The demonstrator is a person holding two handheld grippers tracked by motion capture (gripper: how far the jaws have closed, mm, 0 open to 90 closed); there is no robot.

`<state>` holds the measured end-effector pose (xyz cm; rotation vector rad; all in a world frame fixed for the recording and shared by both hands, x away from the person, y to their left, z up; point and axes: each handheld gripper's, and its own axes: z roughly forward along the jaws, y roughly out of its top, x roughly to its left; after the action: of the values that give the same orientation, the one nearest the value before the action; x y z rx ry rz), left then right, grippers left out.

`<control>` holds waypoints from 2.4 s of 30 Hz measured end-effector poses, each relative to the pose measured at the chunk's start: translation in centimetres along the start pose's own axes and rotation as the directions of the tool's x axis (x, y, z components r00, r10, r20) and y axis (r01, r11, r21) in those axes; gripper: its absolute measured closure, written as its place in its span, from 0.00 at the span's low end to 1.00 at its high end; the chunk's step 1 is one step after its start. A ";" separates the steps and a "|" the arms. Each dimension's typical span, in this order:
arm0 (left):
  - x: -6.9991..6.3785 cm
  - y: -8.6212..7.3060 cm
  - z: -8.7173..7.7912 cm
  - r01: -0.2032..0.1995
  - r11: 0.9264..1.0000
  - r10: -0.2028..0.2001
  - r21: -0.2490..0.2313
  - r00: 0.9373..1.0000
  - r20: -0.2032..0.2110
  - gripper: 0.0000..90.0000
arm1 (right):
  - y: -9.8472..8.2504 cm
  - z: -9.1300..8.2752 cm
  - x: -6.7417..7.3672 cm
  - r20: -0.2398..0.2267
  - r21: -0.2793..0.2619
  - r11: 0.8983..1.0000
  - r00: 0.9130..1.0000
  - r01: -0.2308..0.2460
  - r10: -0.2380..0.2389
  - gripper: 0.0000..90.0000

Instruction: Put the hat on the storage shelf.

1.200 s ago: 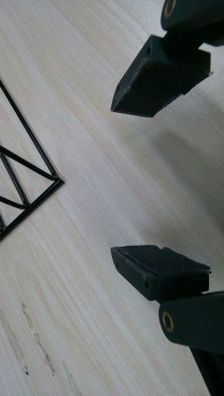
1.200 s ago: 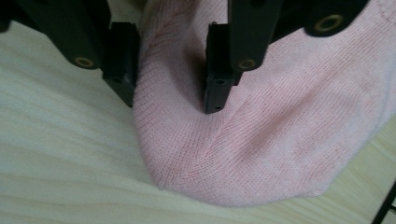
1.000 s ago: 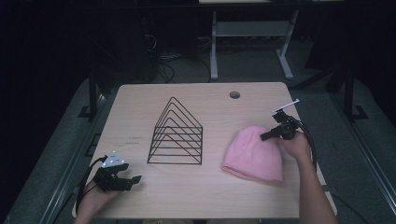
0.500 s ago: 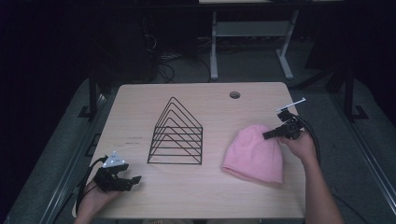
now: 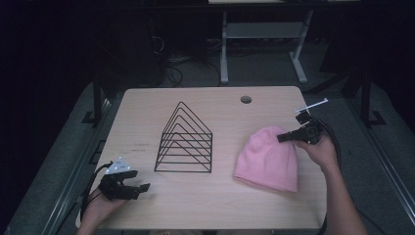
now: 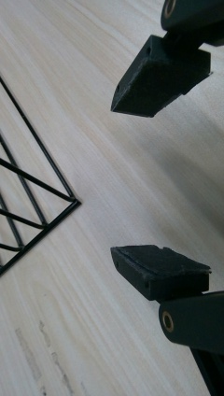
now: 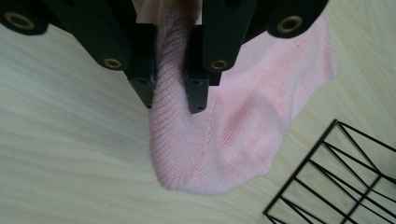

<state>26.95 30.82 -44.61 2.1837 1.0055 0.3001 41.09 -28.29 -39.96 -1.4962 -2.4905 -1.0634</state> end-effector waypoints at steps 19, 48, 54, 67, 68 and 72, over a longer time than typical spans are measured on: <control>-0.7 1.7 -1.1 -0.039 0.999 0.040 -0.017 0.998 0.049 0.28 | 2.2 -4.9 3.4 0.002 -0.073 0.992 0.995 0.102 -0.102 0.88; -3.0 6.5 -4.5 -0.146 0.985 0.159 -0.088 0.972 0.173 0.28 | 7.4 -10.5 11.2 -0.008 -0.163 0.942 0.955 0.292 -0.297 0.88; -3.0 8.3 -5.7 -0.162 0.981 0.182 -0.110 0.962 0.205 0.28 | 8.3 -11.2 13.0 -0.026 -0.168 0.930 0.941 0.328 -0.337 0.88; -3.8 12.0 -7.2 -0.213 0.967 0.243 -0.141 0.937 0.250 0.28 | 10.8 -12.2 17.5 -0.069 -0.199 0.895 0.905 0.400 -0.420 0.88; -3.9 12.2 -7.2 -0.213 0.966 0.245 -0.146 0.934 0.261 0.28 | 11.0 -12.3 17.9 -0.069 -0.199 0.892 0.902 0.406 -0.426 0.88; -4.3 13.4 -7.6 -0.242 0.959 0.273 -0.145 0.926 0.260 0.28 | 11.9 -12.7 19.5 -0.073 -0.207 0.878 0.889 0.431 -0.453 0.88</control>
<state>28.20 25.38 -29.62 2.1817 0.5346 0.1572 36.47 -17.25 -16.79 -0.8634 -2.7808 -1.4348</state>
